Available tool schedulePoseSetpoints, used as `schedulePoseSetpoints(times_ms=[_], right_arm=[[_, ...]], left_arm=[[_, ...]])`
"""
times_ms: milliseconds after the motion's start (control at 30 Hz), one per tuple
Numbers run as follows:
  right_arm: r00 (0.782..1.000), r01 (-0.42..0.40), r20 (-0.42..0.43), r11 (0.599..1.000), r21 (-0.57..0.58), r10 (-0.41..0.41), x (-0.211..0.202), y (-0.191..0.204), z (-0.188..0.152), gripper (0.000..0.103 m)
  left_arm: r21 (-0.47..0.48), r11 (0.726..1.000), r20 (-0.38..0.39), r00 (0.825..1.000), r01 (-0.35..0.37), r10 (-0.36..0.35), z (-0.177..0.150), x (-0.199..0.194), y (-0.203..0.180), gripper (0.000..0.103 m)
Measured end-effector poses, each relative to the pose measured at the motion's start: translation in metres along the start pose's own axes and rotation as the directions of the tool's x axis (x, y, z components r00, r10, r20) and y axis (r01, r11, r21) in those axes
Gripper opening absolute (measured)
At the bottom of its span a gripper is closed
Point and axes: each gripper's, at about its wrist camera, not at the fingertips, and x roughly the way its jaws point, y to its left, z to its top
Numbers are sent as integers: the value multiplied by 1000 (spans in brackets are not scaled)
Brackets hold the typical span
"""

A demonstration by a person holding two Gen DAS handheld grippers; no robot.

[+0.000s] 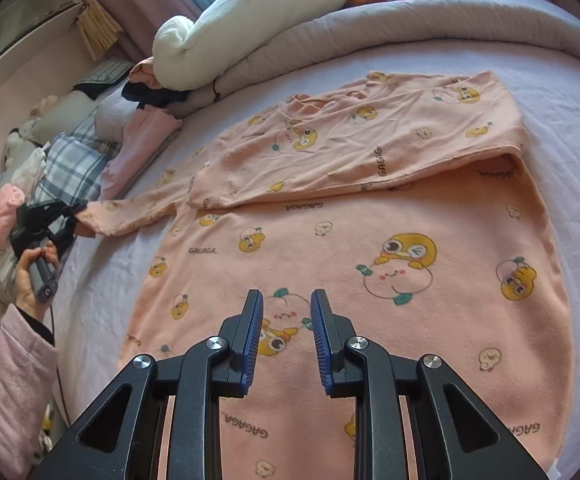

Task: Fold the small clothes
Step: 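Grasp the cuff of the other sleeve with the left tool, then fold the held sleeve across the shirt body with the left tool and release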

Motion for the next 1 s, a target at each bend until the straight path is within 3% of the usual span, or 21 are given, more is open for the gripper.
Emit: schedulePoseSetpoints(times_ms=[67,200,400,600,700,767,867,900,1000], right_arm=[[1000,-2,13,1000,15,2,-8,-7,-3,24],[999,-7,44,998,61,4,-23,-22,-5,24],[996,-6,84,996,89,-2,-46,-43,-13,24],[994,-1,107,987,158,-16,-60,-71,-21,25],[994,5,109,982,187,-25,-63,-82,-22,25],[993,4,113,980,198,-27,-65,-88,-22,26],[992,-4,123,975,220,-24,-67,-96,-20,42],[992,-9,128,975,224,-20,-67,-97,-18,42],[990,-36,142,973,227,3,-65,-98,-12,42]], left_arm=[[122,993,-4,1000,4,-4,-9,-3,-37,4],[292,952,-69,995,89,-72,-47,0,-109,4],[459,854,-246,959,244,-142,-138,22,-201,4],[596,750,-386,921,288,-47,-261,65,-256,5],[641,714,-455,889,281,59,-313,96,-258,34],[640,710,-516,849,294,113,-338,113,-254,76],[663,690,-523,839,289,151,-357,116,-249,82],[669,681,-527,836,299,151,-358,112,-248,82],[631,676,-568,820,381,69,-347,88,-237,82]])
